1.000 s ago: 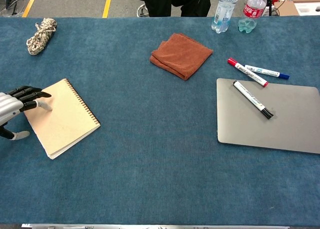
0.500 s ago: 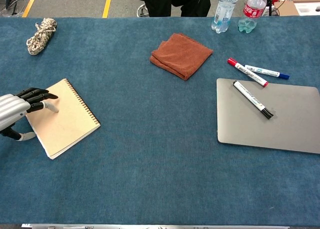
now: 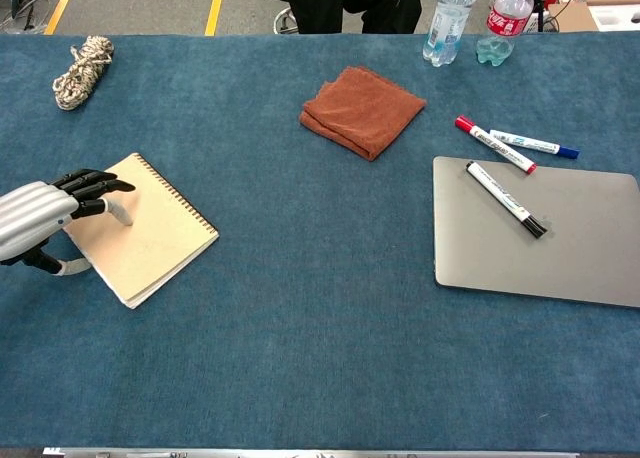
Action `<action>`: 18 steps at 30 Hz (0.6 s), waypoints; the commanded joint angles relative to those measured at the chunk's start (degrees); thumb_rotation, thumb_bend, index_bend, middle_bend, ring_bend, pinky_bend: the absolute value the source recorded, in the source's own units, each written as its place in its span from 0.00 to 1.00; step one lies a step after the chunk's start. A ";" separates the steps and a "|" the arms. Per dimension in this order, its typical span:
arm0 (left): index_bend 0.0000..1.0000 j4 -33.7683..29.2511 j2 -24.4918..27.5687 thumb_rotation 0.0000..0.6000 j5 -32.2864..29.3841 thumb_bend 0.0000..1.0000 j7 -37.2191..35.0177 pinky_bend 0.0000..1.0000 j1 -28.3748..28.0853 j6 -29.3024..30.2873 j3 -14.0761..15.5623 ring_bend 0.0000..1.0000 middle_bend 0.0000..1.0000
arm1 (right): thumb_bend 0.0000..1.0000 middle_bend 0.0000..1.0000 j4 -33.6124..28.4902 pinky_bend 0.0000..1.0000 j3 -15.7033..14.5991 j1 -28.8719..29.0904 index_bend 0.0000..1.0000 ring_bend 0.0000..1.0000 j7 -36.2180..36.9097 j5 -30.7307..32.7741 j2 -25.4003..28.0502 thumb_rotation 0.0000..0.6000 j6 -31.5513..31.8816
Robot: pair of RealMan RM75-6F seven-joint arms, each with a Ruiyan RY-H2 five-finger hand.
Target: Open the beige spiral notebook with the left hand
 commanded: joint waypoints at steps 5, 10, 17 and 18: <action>0.40 -1.55 -0.26 1.00 -0.44 0.20 -3.08 0.00 -0.89 -0.20 -0.56 0.00 0.11 | 0.15 0.20 0.31 0.18 0.07 -0.18 0.14 0.10 0.32 0.00 -0.12 1.00 0.31; 0.44 -2.32 -0.70 1.00 -0.78 0.20 -5.15 0.00 -1.35 -0.31 -0.92 0.00 0.13 | 0.15 0.20 0.54 0.18 0.15 -0.32 0.14 0.10 0.57 -0.08 -0.20 1.00 0.65; 0.47 -5.02 -0.65 1.00 -1.72 0.22 -9.37 0.00 -2.34 -0.84 -1.75 0.00 0.15 | 0.15 0.20 0.67 0.18 0.31 -0.48 0.14 0.10 0.83 -0.17 -0.22 1.00 1.09; 0.47 -5.22 -0.72 1.00 -1.71 0.23 -9.55 0.00 -2.51 -0.97 -1.80 0.00 0.15 | 0.15 0.20 0.71 0.18 0.32 -0.48 0.14 0.10 0.87 -0.21 -0.25 1.00 1.14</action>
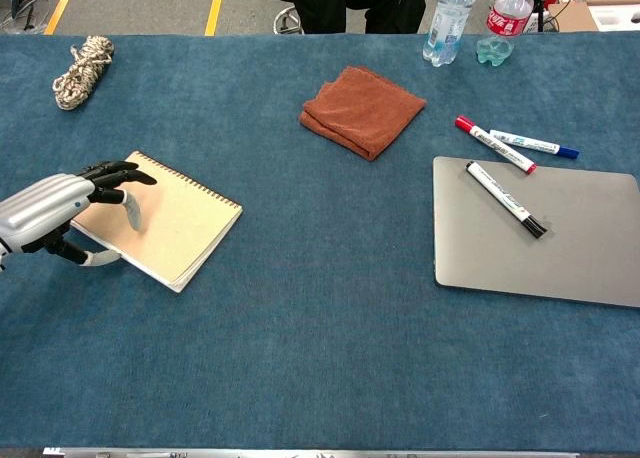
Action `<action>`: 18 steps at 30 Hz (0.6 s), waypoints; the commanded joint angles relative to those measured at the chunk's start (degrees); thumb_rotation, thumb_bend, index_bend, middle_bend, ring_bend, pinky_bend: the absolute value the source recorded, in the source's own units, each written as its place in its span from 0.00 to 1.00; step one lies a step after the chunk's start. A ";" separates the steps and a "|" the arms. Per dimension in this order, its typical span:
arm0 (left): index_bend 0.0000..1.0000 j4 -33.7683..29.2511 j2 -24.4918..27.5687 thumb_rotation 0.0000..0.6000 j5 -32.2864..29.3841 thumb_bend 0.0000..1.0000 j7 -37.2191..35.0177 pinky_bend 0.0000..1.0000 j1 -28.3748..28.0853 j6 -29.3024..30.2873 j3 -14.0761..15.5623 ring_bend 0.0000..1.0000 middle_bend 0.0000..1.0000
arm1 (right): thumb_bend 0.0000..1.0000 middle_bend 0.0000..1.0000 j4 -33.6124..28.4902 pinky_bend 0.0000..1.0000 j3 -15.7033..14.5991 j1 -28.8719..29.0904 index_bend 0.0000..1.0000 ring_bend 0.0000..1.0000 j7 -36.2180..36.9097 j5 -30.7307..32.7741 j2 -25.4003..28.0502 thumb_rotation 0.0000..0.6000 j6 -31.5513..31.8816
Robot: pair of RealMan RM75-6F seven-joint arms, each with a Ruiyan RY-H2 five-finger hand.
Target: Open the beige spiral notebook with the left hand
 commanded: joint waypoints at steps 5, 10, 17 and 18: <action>0.48 -0.91 -1.00 1.00 -0.24 0.24 -0.23 0.00 -1.12 -0.85 -0.62 0.00 0.15 | 0.15 0.20 0.18 0.18 0.05 -0.12 0.14 0.10 0.19 -0.04 -0.07 1.00 0.20; 0.52 -0.91 -2.02 1.00 -1.04 0.26 0.22 0.00 -1.55 -1.36 -1.47 0.00 0.16 | 0.15 0.20 0.47 0.18 0.09 -0.22 0.14 0.10 0.48 -0.08 -0.16 1.00 0.38; 0.60 -1.54 -3.31 1.00 -3.05 0.31 -1.13 0.00 -2.06 -3.04 -2.59 0.00 0.19 | 0.15 0.20 1.11 0.18 0.27 -0.29 0.14 0.10 1.07 -0.06 -0.32 1.00 0.64; 0.61 -1.61 -3.53 1.00 -3.35 0.32 -1.12 0.00 -2.12 -3.26 -2.79 0.00 0.19 | 0.15 0.20 1.20 0.18 0.29 -0.28 0.14 0.10 1.15 -0.02 -0.35 1.00 0.61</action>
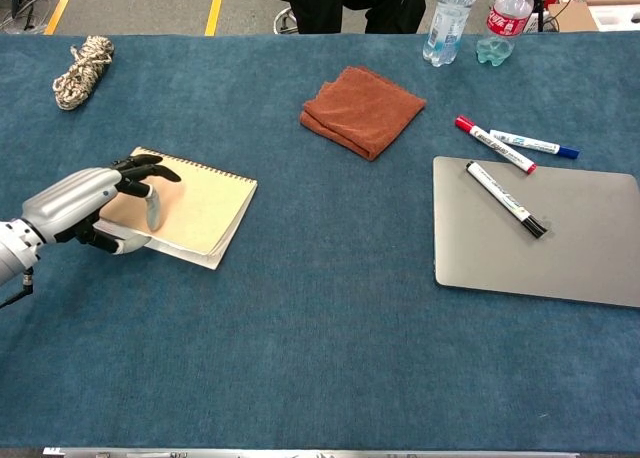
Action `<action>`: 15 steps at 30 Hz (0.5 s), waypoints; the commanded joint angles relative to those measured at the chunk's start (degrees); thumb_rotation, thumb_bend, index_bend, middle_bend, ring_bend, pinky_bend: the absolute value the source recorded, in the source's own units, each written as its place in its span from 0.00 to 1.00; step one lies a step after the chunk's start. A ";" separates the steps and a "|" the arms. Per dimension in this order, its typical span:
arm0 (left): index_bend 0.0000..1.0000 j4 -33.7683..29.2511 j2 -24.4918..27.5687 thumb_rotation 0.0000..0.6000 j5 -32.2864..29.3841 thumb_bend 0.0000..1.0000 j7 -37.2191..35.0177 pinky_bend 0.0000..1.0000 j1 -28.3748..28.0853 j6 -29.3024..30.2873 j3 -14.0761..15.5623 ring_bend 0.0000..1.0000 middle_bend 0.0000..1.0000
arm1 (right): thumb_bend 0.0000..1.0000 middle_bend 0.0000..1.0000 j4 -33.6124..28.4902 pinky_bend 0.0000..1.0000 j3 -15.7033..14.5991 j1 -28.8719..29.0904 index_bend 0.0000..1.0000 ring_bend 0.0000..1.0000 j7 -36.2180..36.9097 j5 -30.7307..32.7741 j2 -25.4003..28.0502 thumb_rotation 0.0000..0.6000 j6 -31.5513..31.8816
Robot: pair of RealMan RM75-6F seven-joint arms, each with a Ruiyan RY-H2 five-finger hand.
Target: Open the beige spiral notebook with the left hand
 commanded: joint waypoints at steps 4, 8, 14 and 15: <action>0.64 -0.32 -1.27 1.00 -1.55 0.33 0.22 0.00 -0.38 -1.20 -1.09 0.01 0.22 | 0.15 0.20 0.54 0.18 0.02 0.06 0.14 0.10 0.51 0.06 -0.19 1.00 -0.19; 0.63 -0.81 -1.80 1.00 -2.25 0.33 1.20 0.00 -0.44 -1.21 -1.79 0.01 0.22 | 0.15 0.20 0.85 0.18 0.10 -0.03 0.14 0.10 0.93 0.11 -0.24 1.00 0.00; 0.53 -1.81 -2.07 1.00 -2.97 0.36 2.20 0.00 -0.66 -0.99 -2.74 0.01 0.22 | 0.15 0.20 1.27 0.18 0.11 -0.14 0.14 0.10 1.41 0.18 -0.36 1.00 0.08; 0.52 -1.94 -2.07 1.00 -3.01 0.37 2.29 0.00 -0.71 -0.97 -2.82 0.01 0.22 | 0.15 0.20 1.34 0.18 0.09 -0.16 0.14 0.10 1.46 0.20 -0.37 1.00 0.08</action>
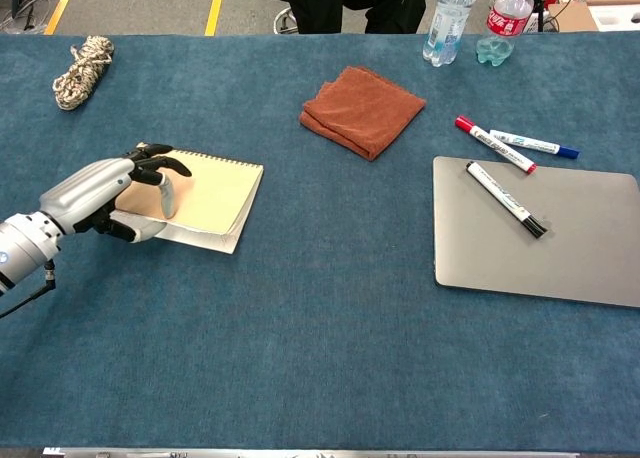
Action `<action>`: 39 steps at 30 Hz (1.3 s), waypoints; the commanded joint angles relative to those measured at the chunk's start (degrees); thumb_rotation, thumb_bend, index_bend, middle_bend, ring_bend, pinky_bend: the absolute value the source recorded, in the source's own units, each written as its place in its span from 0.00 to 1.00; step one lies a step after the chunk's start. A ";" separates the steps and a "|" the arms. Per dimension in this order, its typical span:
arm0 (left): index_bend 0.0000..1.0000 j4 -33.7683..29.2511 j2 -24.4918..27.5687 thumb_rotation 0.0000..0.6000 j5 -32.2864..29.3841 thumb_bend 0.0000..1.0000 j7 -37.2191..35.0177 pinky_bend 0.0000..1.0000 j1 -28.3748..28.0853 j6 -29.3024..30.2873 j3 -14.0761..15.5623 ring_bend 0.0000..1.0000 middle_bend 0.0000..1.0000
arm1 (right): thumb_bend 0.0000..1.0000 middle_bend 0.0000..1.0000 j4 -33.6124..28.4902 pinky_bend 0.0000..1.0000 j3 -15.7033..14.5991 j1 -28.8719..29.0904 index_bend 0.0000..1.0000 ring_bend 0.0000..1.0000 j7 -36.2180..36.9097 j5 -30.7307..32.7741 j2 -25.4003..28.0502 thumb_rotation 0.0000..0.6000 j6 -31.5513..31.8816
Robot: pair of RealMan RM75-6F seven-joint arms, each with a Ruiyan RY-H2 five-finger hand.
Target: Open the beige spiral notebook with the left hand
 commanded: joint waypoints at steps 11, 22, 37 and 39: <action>0.52 -0.16 -1.17 1.00 -0.81 0.53 2.28 0.00 -0.20 0.85 -1.32 0.01 0.21 | 0.15 0.20 0.59 0.18 0.14 -0.16 0.14 0.10 0.55 -0.15 -0.02 1.00 0.47; 0.61 -2.24 0.27 1.00 -1.38 0.55 1.75 0.00 -0.44 1.06 -1.92 0.01 0.21 | 0.15 0.20 1.33 0.18 0.15 -0.46 0.14 0.10 1.62 -0.47 -0.23 1.00 1.16; 0.64 -6.04 11.50 1.00 -1.44 0.55 -5.79 0.00 1.03 1.92 0.04 0.01 0.22 | 0.15 0.19 0.74 0.18 0.10 0.20 0.14 0.10 0.94 -1.55 -0.62 1.00 0.85; 0.64 -6.26 13.39 1.00 -1.25 0.55 -6.77 0.00 1.09 1.99 0.33 0.01 0.22 | 0.15 0.19 0.50 0.18 0.09 0.32 0.14 0.10 0.68 -1.75 -0.65 1.00 0.81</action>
